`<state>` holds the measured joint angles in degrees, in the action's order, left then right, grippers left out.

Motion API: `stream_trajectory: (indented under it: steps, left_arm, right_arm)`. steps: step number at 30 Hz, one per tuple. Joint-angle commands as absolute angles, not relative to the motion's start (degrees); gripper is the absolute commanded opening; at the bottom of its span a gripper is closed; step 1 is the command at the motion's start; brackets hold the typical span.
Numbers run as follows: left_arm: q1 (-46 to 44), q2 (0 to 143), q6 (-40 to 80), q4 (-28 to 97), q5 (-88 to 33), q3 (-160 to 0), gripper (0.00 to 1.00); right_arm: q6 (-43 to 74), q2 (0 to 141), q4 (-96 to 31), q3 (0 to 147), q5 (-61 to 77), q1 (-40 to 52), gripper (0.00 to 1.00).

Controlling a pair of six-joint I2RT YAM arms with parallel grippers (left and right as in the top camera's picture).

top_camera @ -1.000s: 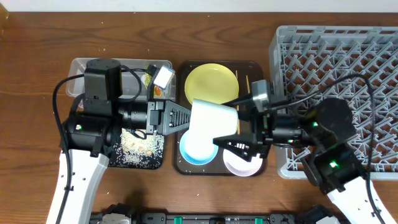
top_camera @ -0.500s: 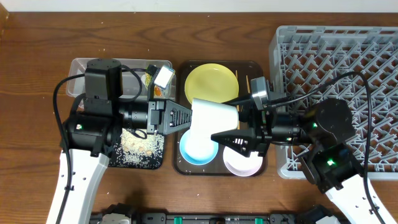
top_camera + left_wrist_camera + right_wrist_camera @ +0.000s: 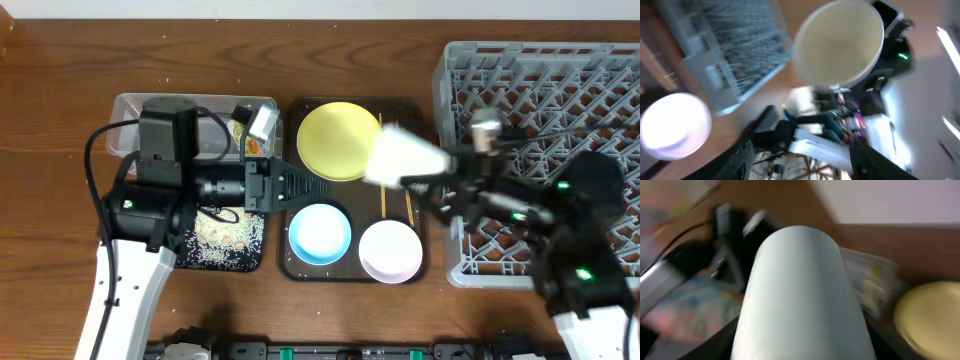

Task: Sort waste into correct bins and load items into the dishwasher rack
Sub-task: 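Carry the white cup with the right gripper over the dish rack, then lower the white cup into the rack and open the right gripper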

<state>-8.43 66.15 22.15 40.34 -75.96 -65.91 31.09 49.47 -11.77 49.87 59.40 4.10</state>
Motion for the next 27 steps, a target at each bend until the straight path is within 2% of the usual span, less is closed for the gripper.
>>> stream_trajectory:
  steps: [1,7,11,20,27]
  left_arm:
    - [-8.6,65.9,20.0,43.7,-63.4,-65.4,0.65]
    - [-8.6,65.9,17.2,47.9,-59.1,-65.3,0.66]
    - [-8.6,65.9,16.1,48.2,-57.8,-65.3,0.66]
    - [-8.6,65.9,16.1,49.5,-53.0,-65.1,0.66]
    - [-8.6,65.9,16.1,50.2,-53.0,-65.1,0.66]
  right_arm:
    - [33.2,45.3,-22.9,50.3,52.2,-4.2,0.53]
    - [28.4,42.9,-56.9,52.2,23.9,-14.3,0.53]
    - [27.3,43.5,-66.5,52.6,6.5,-15.0,0.54]
    - [26.9,50.5,-66.6,52.6,-5.0,-15.0,0.58]
    - [23.7,61.2,-60.2,52.6,1.7,-15.0,0.60]
